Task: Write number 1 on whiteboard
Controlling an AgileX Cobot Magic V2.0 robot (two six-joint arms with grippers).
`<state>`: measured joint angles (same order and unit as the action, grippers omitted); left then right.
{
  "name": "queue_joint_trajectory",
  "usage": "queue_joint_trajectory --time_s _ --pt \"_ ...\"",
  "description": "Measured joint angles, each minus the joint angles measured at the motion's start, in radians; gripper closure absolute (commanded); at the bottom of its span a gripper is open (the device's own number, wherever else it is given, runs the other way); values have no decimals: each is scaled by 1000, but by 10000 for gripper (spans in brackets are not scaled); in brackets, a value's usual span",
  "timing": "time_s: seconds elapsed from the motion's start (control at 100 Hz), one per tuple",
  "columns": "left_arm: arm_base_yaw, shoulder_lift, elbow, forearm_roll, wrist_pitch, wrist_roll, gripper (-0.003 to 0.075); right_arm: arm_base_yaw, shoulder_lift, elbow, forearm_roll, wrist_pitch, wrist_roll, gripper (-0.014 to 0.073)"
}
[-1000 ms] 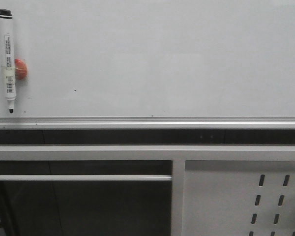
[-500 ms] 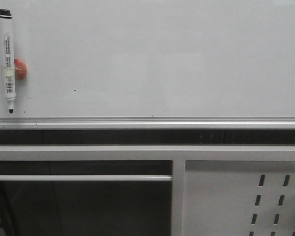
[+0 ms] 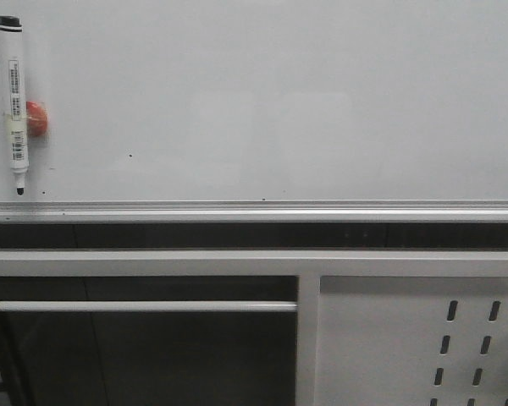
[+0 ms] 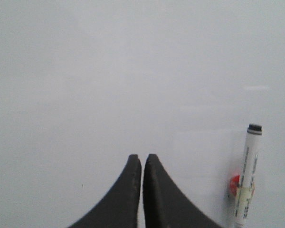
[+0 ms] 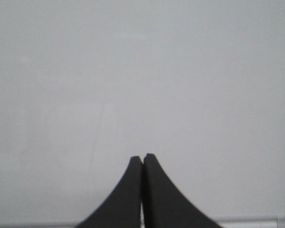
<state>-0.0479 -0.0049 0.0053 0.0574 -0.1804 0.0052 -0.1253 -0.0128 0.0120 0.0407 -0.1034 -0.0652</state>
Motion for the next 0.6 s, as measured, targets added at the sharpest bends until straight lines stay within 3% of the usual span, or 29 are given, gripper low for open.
queue_joint_trajectory --time_s 0.27,0.6 --pt "0 0 0 0 -50 0 738 0 0 0 6 -320 0 665" --pt "0 0 0 0 -162 -21 738 0 0 0 7 -505 0 665"
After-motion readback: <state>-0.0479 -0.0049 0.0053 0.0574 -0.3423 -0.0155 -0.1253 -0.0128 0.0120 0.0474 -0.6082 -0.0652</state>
